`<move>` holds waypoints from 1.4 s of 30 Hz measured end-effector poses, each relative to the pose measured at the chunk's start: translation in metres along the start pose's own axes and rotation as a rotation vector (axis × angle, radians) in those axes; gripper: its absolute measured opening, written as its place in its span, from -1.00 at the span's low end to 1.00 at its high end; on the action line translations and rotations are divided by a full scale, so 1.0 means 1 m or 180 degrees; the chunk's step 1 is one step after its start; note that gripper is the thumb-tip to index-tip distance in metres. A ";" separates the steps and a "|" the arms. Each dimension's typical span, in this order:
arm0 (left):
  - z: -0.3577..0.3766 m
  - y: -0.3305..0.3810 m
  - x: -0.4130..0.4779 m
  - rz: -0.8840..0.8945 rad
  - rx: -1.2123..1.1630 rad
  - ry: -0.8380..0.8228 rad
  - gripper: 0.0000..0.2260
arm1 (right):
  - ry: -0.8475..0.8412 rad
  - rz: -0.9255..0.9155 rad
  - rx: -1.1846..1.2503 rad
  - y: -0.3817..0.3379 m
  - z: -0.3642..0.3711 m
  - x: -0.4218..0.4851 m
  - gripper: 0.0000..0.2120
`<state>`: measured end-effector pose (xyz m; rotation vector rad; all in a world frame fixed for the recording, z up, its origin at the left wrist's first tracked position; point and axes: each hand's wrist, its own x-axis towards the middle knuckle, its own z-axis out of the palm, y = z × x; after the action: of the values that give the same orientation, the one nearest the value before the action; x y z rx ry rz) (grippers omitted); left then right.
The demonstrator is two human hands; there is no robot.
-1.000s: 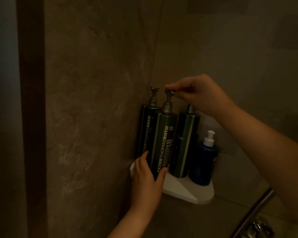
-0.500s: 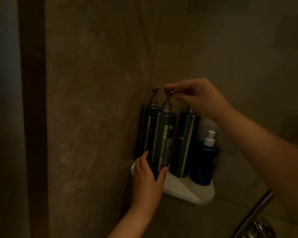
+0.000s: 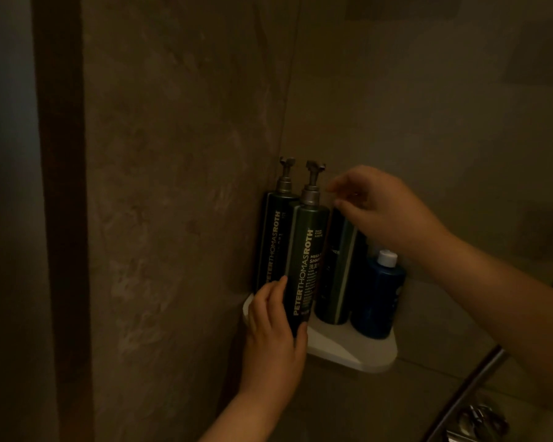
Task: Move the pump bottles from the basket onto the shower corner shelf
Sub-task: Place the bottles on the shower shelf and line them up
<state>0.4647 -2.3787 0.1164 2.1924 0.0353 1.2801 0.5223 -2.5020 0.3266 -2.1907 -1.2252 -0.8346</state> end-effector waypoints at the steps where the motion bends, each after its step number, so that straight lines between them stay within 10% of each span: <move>1: 0.000 0.000 0.000 0.0005 0.0021 0.0002 -0.28 | -0.0067 -0.0108 -0.0147 -0.001 0.002 -0.003 -0.80; 42: 0.017 -0.007 0.011 -0.0047 0.0391 -0.1484 -0.39 | -0.0549 -0.0408 -0.1939 0.002 0.022 0.003 -0.69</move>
<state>0.4858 -2.3775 0.1154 2.5386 -0.0556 0.7488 0.5314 -2.4871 0.3133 -2.7288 -1.3296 -1.2191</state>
